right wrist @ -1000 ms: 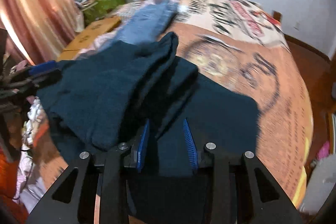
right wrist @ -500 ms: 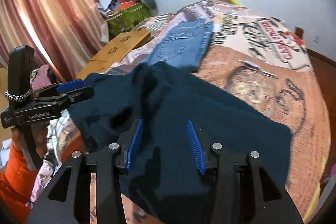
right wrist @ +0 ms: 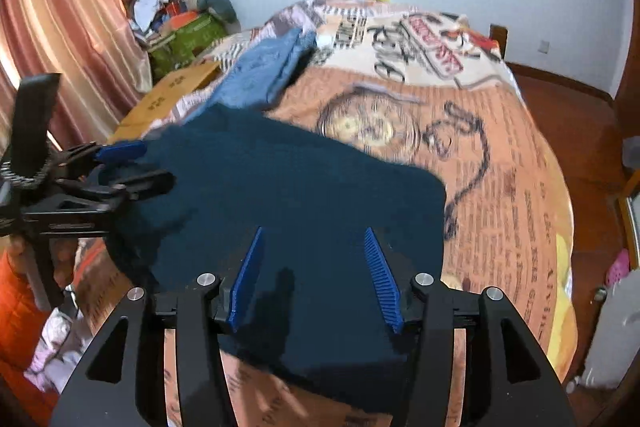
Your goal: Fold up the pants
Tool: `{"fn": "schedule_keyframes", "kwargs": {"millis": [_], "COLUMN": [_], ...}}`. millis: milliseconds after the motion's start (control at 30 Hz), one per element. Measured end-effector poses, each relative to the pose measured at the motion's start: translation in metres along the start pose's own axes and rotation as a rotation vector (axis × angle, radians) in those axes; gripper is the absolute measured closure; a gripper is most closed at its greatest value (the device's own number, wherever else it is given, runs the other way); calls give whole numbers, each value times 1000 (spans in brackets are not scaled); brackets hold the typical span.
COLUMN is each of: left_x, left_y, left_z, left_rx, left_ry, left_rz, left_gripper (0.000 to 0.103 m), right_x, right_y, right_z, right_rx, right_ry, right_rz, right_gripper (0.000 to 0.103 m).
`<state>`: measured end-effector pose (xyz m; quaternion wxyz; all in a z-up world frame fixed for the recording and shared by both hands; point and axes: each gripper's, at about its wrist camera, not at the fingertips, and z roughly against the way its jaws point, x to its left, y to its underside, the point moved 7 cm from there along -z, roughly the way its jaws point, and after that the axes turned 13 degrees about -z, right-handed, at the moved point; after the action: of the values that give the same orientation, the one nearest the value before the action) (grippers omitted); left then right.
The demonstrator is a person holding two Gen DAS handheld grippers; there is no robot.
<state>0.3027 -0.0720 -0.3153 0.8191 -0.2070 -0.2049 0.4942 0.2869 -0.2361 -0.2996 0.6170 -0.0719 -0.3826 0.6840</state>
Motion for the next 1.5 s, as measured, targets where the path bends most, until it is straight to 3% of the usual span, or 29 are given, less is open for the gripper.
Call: {"fn": "schedule_keyframes", "kwargs": {"millis": [67, 133, 233, 367, 533, 933, 1233, 1367, 1500], "left_x": [-2, -4, -8, -4, 6, 87, 160, 180, 180], "left_y": [15, 21, 24, 24, 28, 52, 129, 164, 190], "left_z": [-12, -11, -8, -6, 10, 91, 106, 100, 79], "left_rx": [38, 6, 7, 10, -3, -146, -115, -73, -27], "left_ry": [-25, -47, -77, -58, -96, -153, -205, -178, -67], "left_rz": [-21, -42, -67, -47, -19, 210, 445, 540, 637], "left_gripper": [15, 15, 14, 15, 15, 10, 10, 10, 10], "right_x": [-8, -14, -22, -19, -13, 74, 124, 133, 132], "right_y": [14, 28, 31, 33, 24, -24, -27, -20, -13], "right_z": [-10, -20, -20, -16, -4, 12, -17, -39, -57], "right_rx": [54, 98, 92, 88, 58, -90, -59, -17, 8], "right_ry": [8, 1, -38, -11, 13, -65, -108, -108, -37], "right_rz": [2, -2, -55, -48, -39, 132, 235, 239, 258], "right_gripper": [54, 54, 54, 54, 54, 51, 51, 51, 51]}}
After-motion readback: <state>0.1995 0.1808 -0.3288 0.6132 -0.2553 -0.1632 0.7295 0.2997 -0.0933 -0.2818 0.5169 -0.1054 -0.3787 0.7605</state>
